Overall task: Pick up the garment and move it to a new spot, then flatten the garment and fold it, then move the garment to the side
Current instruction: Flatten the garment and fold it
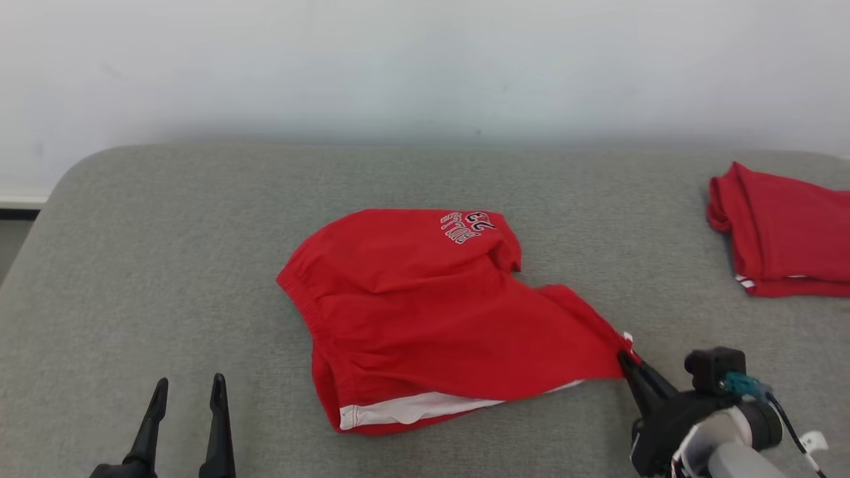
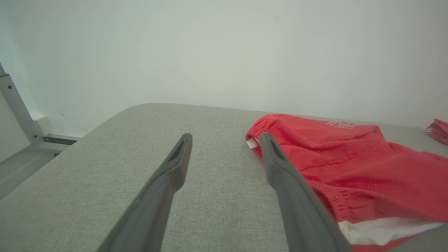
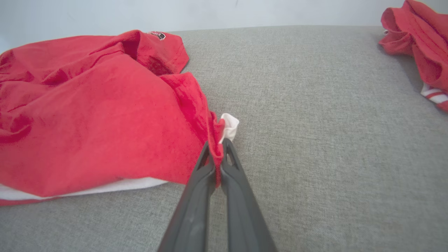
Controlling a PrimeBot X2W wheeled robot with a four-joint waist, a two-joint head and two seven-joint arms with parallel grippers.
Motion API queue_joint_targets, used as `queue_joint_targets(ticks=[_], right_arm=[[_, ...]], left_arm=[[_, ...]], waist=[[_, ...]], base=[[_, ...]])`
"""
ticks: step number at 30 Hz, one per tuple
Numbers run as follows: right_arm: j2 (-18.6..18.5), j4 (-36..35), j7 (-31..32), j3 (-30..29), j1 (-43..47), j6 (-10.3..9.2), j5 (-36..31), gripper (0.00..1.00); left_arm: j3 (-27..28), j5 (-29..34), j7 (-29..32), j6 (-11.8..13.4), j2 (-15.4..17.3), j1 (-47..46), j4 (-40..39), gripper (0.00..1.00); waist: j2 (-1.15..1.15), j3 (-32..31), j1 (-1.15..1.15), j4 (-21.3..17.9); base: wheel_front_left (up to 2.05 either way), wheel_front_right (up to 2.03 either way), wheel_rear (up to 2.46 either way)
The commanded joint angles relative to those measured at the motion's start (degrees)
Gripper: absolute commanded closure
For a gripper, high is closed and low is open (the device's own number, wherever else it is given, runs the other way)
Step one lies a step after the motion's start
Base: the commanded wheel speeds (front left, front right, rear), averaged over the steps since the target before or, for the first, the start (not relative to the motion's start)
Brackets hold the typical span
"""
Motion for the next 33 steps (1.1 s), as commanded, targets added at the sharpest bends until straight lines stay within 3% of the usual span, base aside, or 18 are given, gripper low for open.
queue_joint_targets(ticks=[1, 6, 10, 11, 12, 13, 17, 22, 33], right_arm=[[-0.56, -1.04, 0.43, -0.25, 1.71, 0.00, 0.28, 1.00], [-0.98, -12.56, 6.32, -5.89, 11.74, 0.00, 5.72, 1.00], [1.05, -22.01, 12.28, -11.17, 19.03, 0.01, 6.87, 1.00], [1.38, -23.99, 13.45, -12.62, 20.42, 0.01, 6.31, 0.87], [1.30, -25.84, 14.36, -14.20, 21.45, 0.01, 4.90, 0.50], [1.33, -27.46, 15.31, -15.62, 22.33, 0.00, 3.10, 0.00], [1.79, -34.10, 18.51, -19.42, 22.95, 0.01, -3.98, 0.00], [0.98, -38.38, 23.48, -19.19, 18.89, 0.01, -8.16, 0.00], [-2.08, -25.68, 25.35, -14.39, 6.75, 0.01, -8.79, 0.00]], left_arm=[[0.18, -0.10, -0.16, -0.22, -0.14, 0.72, 0.20, 0.00], [0.33, 0.08, -0.16, -0.39, -0.36, 0.13, 0.15, 0.00], [0.18, 0.39, -0.16, -0.57, -0.43, -0.40, 0.40, 0.00], [0.24, 0.38, -0.16, -0.61, -0.44, -0.46, 0.41, 0.00], [0.24, 0.40, -0.16, -0.65, -0.46, -0.58, 0.46, 0.00], [0.24, 0.42, -0.16, -0.68, -0.50, -0.71, 0.47, 0.00], [-0.02, 0.52, -0.16, -0.78, -0.56, -1.07, 0.79, 0.00], [-0.40, 0.43, -0.16, -0.67, -0.85, -1.67, 0.91, 0.00], [-2.17, 0.10, -0.16, -0.69, -1.30, -3.50, 1.39, 0.00]], waist=[[0.00, -1.14, 0.00, -2.19], [0.00, -0.73, 0.00, -3.49], [0.00, -0.29, 0.00, -3.68], [0.00, -0.20, 0.00, -3.65], [0.00, -0.10, 0.00, -3.57], [0.00, -0.02, 0.00, -3.45], [0.00, 0.18, 0.00, -2.57], [0.00, 0.51, 0.00, -1.20], [0.00, 2.04, 0.00, 2.84]], base=[[0.00, 0.00, 0.00], [0.00, 0.00, 0.00], [0.00, 0.00, 0.00], [0.00, 0.00, 0.00], [0.00, 0.00, 0.00], [0.00, 0.00, 0.00], [0.00, 0.00, 0.00], [0.00, 0.00, 0.00], [0.00, 0.00, 0.00]])
